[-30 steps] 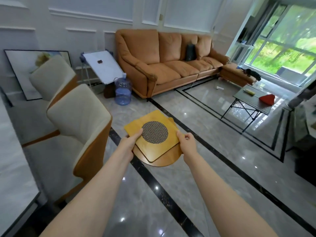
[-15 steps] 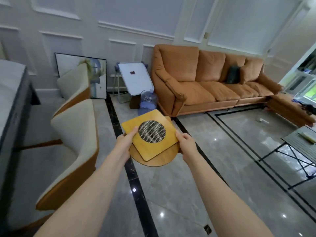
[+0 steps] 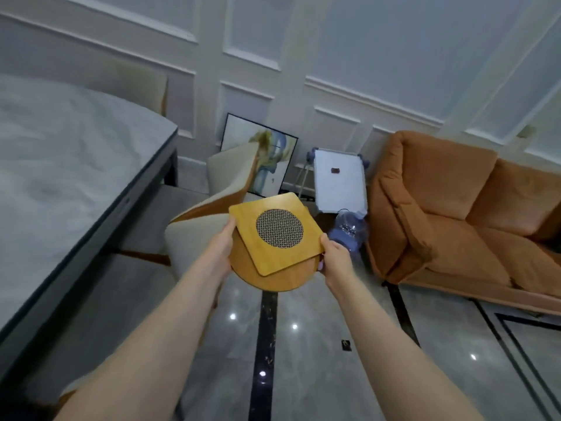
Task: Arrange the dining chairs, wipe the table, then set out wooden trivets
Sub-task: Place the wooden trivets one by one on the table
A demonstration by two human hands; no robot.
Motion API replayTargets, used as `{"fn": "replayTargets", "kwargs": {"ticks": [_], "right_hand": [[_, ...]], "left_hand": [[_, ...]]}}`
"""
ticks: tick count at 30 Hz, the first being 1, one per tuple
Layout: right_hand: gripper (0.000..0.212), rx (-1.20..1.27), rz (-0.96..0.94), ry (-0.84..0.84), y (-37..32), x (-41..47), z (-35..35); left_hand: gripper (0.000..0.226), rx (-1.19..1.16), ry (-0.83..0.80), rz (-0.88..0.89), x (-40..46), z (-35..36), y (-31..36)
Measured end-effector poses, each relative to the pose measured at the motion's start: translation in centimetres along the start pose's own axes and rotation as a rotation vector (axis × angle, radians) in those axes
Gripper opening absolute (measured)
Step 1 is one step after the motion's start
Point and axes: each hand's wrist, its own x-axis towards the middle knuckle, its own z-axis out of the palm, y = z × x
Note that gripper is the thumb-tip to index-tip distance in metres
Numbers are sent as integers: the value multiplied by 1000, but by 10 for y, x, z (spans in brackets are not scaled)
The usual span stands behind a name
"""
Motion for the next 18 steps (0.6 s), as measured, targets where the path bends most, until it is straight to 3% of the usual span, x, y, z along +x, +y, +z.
{"fn": "replayTargets", "kwargs": {"ticks": [4, 13, 18], "right_hand": [[30, -69, -16, -107, -29, 55, 57], [26, -257, -88, -454, -73, 138, 199], [24, -388, -137, -737, -86, 170, 273]], "left_hand": [[41, -62, 134, 72, 32, -8, 44], [51, -133, 453, 271, 83, -71, 117], [49, -264, 596, 350, 97, -112, 135]]}}
